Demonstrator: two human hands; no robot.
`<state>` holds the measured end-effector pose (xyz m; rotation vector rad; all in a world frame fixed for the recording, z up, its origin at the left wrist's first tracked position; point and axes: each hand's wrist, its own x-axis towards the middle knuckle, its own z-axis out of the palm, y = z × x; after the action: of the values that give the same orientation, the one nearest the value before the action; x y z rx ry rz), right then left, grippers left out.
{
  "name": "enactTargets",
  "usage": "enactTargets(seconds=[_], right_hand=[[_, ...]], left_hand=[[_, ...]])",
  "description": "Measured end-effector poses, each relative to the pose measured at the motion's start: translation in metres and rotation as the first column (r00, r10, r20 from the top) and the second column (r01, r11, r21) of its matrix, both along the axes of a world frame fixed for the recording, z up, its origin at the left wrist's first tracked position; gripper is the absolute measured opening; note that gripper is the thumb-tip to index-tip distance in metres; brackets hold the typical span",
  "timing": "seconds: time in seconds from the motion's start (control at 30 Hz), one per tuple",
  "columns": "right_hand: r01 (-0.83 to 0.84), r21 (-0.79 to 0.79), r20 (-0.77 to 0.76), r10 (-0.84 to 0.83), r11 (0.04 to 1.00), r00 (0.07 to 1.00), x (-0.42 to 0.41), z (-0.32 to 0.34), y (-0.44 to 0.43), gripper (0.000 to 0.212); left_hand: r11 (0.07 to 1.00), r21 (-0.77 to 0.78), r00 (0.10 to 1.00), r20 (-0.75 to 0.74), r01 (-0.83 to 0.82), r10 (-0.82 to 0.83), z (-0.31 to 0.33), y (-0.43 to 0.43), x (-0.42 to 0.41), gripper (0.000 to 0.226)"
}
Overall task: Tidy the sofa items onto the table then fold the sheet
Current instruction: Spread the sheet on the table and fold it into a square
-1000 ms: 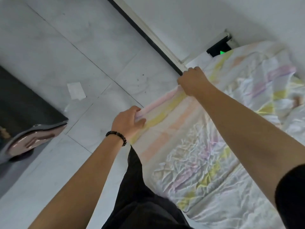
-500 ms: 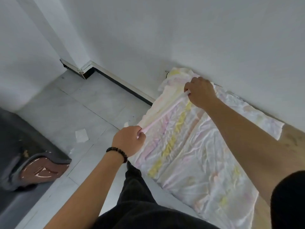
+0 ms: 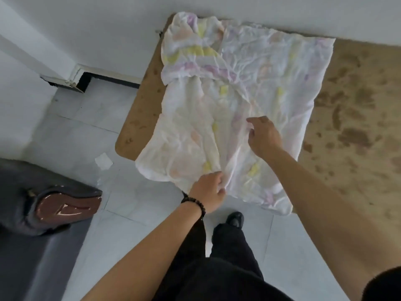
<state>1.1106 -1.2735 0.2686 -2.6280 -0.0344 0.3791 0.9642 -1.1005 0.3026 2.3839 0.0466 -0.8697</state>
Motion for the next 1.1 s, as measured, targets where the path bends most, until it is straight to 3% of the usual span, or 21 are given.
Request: enactTargets(seconds=[0.1,0.23,0.37,0.47,0.57,0.63,0.77,0.83,0.97,1.03,1.1], right_hand=[[0.193,0.151,-0.014,-0.193,0.970,0.981,-0.034,-0.005,0.015,0.032],[0.317,0.185,-0.201,-0.280,0.930,0.939,-0.062,0.003,0.046,0.065],[0.440,0.185,-0.244,-0.393,0.879,0.887,-0.078,0.009,0.061,0.054],[0.553,0.167,-0.310,-0.489,0.816,0.815,-0.091,0.010,0.066,0.043],[0.631,0.116,-0.344,-0.565,0.767,0.750,-0.102,0.013,0.067,0.026],[0.654,0.073,-0.306,-0.608,0.753,0.733,-0.110,0.015,0.068,0.027],[0.774,0.059,-0.248,-0.741,0.631,0.624,-0.115,0.020,0.077,0.025],[0.813,0.059,-0.253,-0.779,0.579,0.573,-0.113,0.023,0.085,0.020],[0.910,0.082,-0.243,-0.877,0.406,0.413,-0.105,0.036,0.099,0.016],[0.946,0.091,-0.217,-0.921,0.311,0.324,-0.101,0.044,0.102,0.019],[0.960,0.061,-0.141,-0.949,0.275,0.281,-0.099,0.054,0.102,0.020]], left_hand=[[0.987,-0.021,0.986,0.057,-0.158,0.159,-0.001,0.008,0.004,0.029],[0.960,0.044,0.960,0.048,-0.277,0.275,0.002,0.035,0.030,0.030],[0.985,0.155,0.988,0.145,-0.069,0.046,0.008,0.052,0.080,0.037],[0.969,0.221,0.956,0.245,0.109,-0.164,0.005,0.044,0.131,0.038],[0.907,0.318,0.851,0.357,0.277,-0.385,-0.005,0.022,0.187,0.040],[0.846,0.392,0.769,0.387,0.362,-0.509,-0.013,0.003,0.220,0.042],[0.635,0.534,0.553,0.332,0.558,-0.764,-0.026,-0.017,0.274,0.043],[0.593,0.547,0.493,0.337,0.591,-0.802,-0.027,-0.020,0.293,0.034],[0.710,0.407,0.521,0.487,0.575,-0.701,-0.007,-0.016,0.304,0.030],[0.727,0.374,0.515,0.525,0.576,-0.678,0.010,-0.015,0.306,0.028],[0.746,0.390,0.516,0.548,0.540,-0.659,0.021,-0.015,0.315,0.025]])
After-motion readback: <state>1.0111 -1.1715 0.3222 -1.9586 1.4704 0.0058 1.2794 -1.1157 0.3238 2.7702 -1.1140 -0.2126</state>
